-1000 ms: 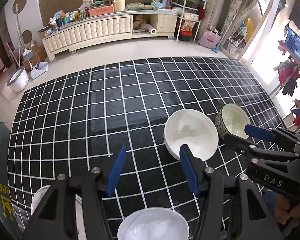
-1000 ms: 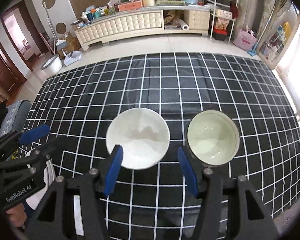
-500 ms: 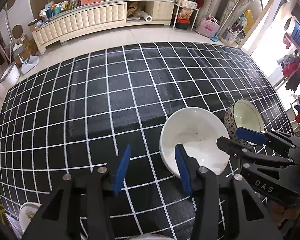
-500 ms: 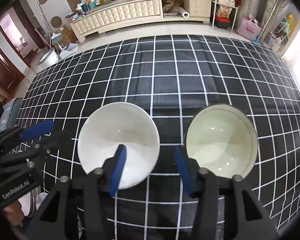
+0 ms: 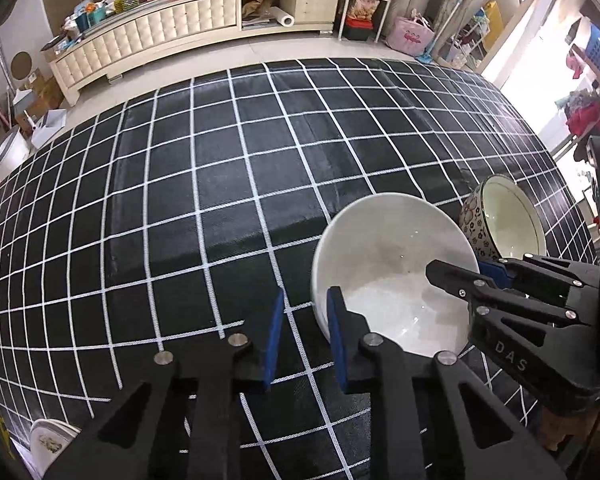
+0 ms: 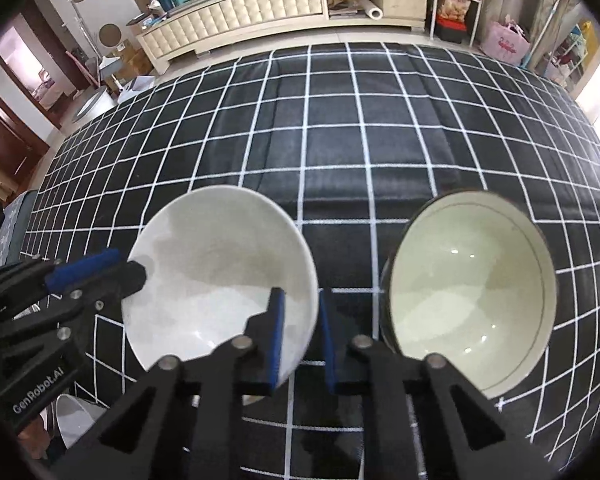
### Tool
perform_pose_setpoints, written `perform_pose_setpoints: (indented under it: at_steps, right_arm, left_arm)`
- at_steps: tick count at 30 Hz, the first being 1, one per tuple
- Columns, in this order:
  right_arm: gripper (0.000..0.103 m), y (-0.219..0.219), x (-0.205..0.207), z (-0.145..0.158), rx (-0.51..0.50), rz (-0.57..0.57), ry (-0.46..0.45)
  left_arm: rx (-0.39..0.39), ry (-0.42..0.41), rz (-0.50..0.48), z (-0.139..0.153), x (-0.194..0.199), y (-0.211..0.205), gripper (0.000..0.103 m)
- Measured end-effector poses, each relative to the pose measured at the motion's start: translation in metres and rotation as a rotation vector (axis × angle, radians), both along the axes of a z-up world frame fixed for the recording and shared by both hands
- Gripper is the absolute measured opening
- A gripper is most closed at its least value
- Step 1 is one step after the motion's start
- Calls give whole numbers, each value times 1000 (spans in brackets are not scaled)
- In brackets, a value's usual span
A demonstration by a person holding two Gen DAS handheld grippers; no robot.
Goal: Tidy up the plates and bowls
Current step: 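Lift the cream bowl with the left tool toward the white bowl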
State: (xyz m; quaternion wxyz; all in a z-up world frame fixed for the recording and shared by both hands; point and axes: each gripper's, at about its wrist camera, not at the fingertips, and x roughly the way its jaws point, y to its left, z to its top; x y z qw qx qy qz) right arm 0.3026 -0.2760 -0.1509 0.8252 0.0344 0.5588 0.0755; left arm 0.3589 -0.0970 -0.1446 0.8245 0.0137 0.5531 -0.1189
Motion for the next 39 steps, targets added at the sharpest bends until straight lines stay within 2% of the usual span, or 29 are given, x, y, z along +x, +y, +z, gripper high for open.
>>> perform_pose_setpoints:
  at_steps: [5,7,12,17,23,28,35,39]
  right_arm:
    - [15,-5,-1,2,15,-6,-11]
    - [15,-6,-1,1,15,-9,-15]
    - [14,-3,-3,2,-3,-13,-23]
    - [11,-1,-6,8,-1,-17,-34]
    - [10,-2,-13,19,39,-40,-40]
    - [10,1,-23,41,52,-39,-78]
    - [10,15,-47,70,62,-22,-126]
    - [10,25,-58,77,83,-10,-130]
  left_arm:
    - [10,2,-16,-5,2,-9,8]
    - [34,-8,-24,-5,1,-12,8]
    - [-12,13,-9,-4,4,-6,7]
    - [6,2,-7,1,-4,-4,7]
    - [6,-16,1,18,-18,-2,7]
    - [6,-40,11,33,-26,-5,7]
    - [-7,-79,41,63,-55,9,7]
    - [-1,-98,63,76,-76,19,7]
